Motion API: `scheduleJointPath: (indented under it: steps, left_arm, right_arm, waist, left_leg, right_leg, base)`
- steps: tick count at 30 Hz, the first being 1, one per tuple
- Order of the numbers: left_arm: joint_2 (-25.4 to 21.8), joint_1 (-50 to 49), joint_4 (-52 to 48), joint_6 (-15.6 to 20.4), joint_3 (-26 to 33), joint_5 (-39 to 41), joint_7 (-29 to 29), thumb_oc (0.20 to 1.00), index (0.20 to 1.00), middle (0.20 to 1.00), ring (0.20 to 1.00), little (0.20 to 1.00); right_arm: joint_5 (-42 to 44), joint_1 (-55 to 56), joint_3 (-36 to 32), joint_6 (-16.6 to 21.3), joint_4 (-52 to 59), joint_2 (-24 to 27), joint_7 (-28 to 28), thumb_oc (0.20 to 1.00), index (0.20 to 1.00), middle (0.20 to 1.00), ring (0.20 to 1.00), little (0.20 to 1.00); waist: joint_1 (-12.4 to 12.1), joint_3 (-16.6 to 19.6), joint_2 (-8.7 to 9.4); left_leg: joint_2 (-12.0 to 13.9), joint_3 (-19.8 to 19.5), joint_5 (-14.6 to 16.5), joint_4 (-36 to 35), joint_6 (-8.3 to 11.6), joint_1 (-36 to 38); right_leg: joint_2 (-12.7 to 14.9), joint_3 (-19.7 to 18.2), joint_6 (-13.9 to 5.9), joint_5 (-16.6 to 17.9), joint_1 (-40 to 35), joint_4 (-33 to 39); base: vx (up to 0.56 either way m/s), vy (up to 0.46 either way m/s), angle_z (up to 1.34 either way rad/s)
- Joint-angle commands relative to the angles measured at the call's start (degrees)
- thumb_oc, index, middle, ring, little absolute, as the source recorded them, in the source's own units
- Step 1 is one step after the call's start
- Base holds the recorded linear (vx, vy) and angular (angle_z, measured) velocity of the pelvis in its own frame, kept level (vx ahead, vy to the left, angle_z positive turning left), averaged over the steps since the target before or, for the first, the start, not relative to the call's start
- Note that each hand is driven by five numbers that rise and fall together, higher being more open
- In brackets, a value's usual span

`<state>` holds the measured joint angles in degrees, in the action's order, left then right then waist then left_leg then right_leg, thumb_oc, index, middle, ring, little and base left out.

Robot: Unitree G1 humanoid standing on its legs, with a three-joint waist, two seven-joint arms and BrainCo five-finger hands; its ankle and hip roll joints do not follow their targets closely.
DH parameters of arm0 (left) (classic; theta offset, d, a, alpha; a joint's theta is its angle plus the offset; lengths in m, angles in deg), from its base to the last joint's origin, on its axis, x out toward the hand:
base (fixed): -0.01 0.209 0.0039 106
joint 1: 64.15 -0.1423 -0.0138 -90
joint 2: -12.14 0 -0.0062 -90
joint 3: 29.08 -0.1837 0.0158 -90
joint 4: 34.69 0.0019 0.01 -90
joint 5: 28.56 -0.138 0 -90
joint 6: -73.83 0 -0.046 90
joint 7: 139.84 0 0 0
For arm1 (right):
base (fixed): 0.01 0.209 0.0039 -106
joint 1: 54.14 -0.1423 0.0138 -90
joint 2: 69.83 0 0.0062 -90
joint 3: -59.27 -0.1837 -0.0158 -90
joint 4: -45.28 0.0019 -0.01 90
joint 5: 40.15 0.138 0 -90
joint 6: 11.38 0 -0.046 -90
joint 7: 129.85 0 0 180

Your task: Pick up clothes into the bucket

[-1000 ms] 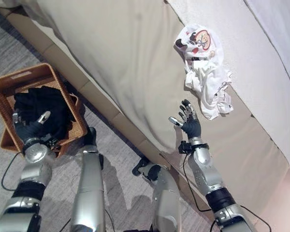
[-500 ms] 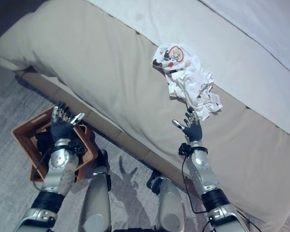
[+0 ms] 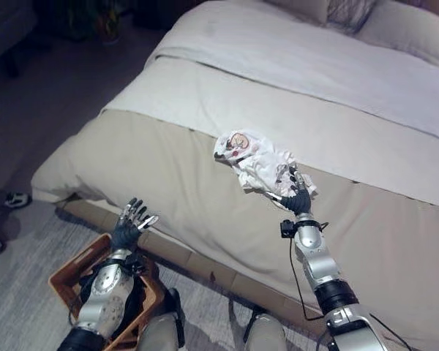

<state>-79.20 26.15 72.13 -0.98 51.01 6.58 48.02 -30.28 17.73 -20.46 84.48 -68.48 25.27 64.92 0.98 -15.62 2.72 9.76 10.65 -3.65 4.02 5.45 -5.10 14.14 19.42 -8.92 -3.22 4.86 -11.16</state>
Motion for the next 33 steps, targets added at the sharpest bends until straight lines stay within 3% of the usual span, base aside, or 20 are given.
scheduleJointPath:
  steps: [1,2,3,4,6,8,10,11,16,18,23,28,33]
  left_arm:
    - [-1.84,-0.47,-4.06,1.16,1.04,1.12,-2.26,1.000,1.000,1.000,1.000,1.000]
    - [-1.78,-1.58,-4.42,0.85,1.69,1.44,-2.73,1.000,1.000,1.000,1.000,1.000]
    - [-1.78,-1.63,-4.46,0.83,1.72,1.45,-2.74,1.000,1.000,1.000,1.000,1.000]
    - [-1.59,-2.95,-4.85,0.70,2.26,1.92,-2.99,1.000,1.000,1.000,1.000,1.000]
    - [-0.96,-3.53,-5.30,0.48,2.00,3.06,-3.17,1.000,1.000,1.000,1.000,1.000]
    - [-0.69,-3.73,-5.29,0.17,1.83,3.22,-2.99,1.000,1.000,1.000,1.000,1.000]
    - [0.26,-4.60,-5.52,-0.30,1.18,3.40,-2.99,1.000,1.000,1.000,1.000,1.000]
    - [0.35,-4.44,-5.29,-0.19,0.89,3.28,-2.98,1.000,1.000,1.000,1.000,1.000]
    - [-0.30,-4.20,-6.39,0.61,-0.20,4.00,-3.65,1.000,1.000,1.000,1.000,1.000]
    - [-1.57,-3.07,-8.03,1.58,-0.72,4.89,-3.44,1.000,1.000,1.000,1.000,1.000]
    - [-3.89,-0.26,-10.72,3.44,-1.34,4.43,-2.18,1.000,1.000,1.000,1.000,1.000]
    - [-5.24,2.06,-12.92,4.63,-2.39,4.26,-1.61,1.000,1.000,1.000,1.000,1.000]
    - [-5.55,2.77,-13.96,5.11,-3.10,3.75,-0.88,1.000,1.000,1.000,1.000,1.000]
  right_arm:
    - [-1.90,-2.28,-0.72,1.36,1.20,0.53,-0.06,1.000,1.000,1.000,1.000,1.000]
    - [-2.00,-2.39,-0.11,1.39,1.11,0.49,-0.19,1.000,1.000,1.000,1.000,1.000]
    - [-1.99,-2.38,-0.08,1.40,1.09,0.48,-0.18,1.000,1.000,1.000,1.000,1.000]
    - [-2.45,-2.95,0.75,1.23,0.71,0.30,-0.13,1.000,1.000,1.000,1.000,1.000]
    - [-3.34,-3.87,1.42,1.03,0.31,0.37,0.16,1.000,1.000,1.000,1.000,1.000]
    - [-4.23,-4.29,1.65,0.58,-0.34,0.42,0.39,1.000,1.000,1.000,1.000,1.000]
    - [-7.27,-6.18,2.45,-0.60,-2.08,0.82,1.13,1.000,1.000,1.000,1.000,1.000]
    - [-8.17,-6.77,2.76,-0.82,-2.64,0.96,1.42,1.000,1.000,1.000,1.000,1.000]
    - [-9.94,-9.69,3.47,-1.60,-5.81,0.56,2.24,1.000,1.000,1.000,1.000,1.000]
    - [-13.22,-14.52,4.54,-2.32,-6.76,1.48,3.67,1.000,1.000,1.000,1.000,1.000]
    - [-16.68,-23.33,4.52,-3.22,-10.29,4.31,6.98,1.000,1.000,1.000,1.000,1.000]
    - [-17.70,-30.99,4.63,-3.80,-14.57,8.30,10.14,1.000,1.000,1.000,1.000,1.000]
    - [-18.10,-37.39,5.64,-4.18,-19.09,11.95,12.42,1.000,1.000,1.000,1.000,1.000]
  waist:
    - [-0.70,1.42,0.89]
    - [-1.09,1.63,0.71]
    - [-1.08,1.57,0.62]
    - [-2.12,0.91,0.19]
    - [-2.94,0.36,0.00]
    - [-2.99,0.33,-0.18]
    - [-3.46,0.71,-1.21]
    - [-3.60,0.59,-1.54]
    - [-3.35,-0.38,-2.16]
    - [-3.61,-3.65,-2.57]
    - [-4.31,-9.33,-2.97]
    - [-4.69,-13.33,-3.01]
    - [-5.19,-14.17,-3.35]
  left_leg:
    - [3.50,-5.29,-0.47,1.39,1.03,-0.88]
    - [4.99,-5.81,-1.38,3.76,1.84,-0.80]
    - [5.14,-5.87,-1.30,3.91,1.92,-0.81]
    - [6.13,-8.64,-3.62,8.85,2.66,-0.96]
    - [4.63,-12.87,-5.17,11.40,3.13,-2.15]
    - [4.10,-14.05,-4.77,10.86,3.23,-2.38]
    - [0.66,-16.42,-1.19,3.11,2.48,-3.16]
    - [-0.51,-16.72,-1.44,1.67,2.25,-3.79]
    - [-2.12,-13.84,0.07,2.64,0.56,-5.24]
    - [-3.26,-12.11,1.33,4.59,-0.53,-7.63]
    - [-4.78,-9.48,3.15,10.10,-1.61,-13.56]
    - [-5.63,-9.42,3.31,13.46,-1.92,-19.99]
    - [-5.97,-9.58,2.55,14.23,-1.84,-26.24]
  right_leg:
    - [0.72,-1.81,-2.20,4.04,-1.29,3.66]
    - [-1.13,-2.21,-1.10,2.80,-2.68,4.09]
    - [-1.28,-2.18,-1.02,2.79,-2.78,4.13]
    - [-3.23,-3.32,0.04,1.91,-4.42,4.62]
    - [-3.54,-3.77,0.41,2.09,-4.82,4.98]
    - [-3.32,-3.43,0.20,1.99,-5.15,5.17]
    - [-2.50,-3.73,-0.82,2.19,-4.63,5.15]
    - [-2.42,-3.99,-1.08,2.20,-4.23,4.69]
    - [0.53,-5.90,-2.54,3.00,-0.89,2.42]
    - [2.85,-7.68,-3.37,4.17,3.37,0.37]
    - [5.69,-9.51,-4.08,5.54,9.86,-3.24]
    - [6.96,-9.59,-4.16,6.13,15.78,-5.91]
    - [7.60,-9.67,-4.10,6.42,21.95,-7.47]
  base:
    - [0.06,-0.194,-0.24]
    - [0.06,-0.194,-0.20]
    - [0.08,-0.253,-0.16]
    - [0.03,-0.157,-0.28]
    - [0.00,-0.124,-0.58]
    - [0.02,-0.015,-0.36]
    - [0.07,0.097,-0.01]
    - [0.04,0.106,0.16]
    - [-0.02,0.148,-0.16]
    - [-0.17,0.225,-0.20]
    - [-0.14,0.145,-0.27]
    - [-0.11,0.056,-0.01]
    - [-0.05,0.016,0.01]
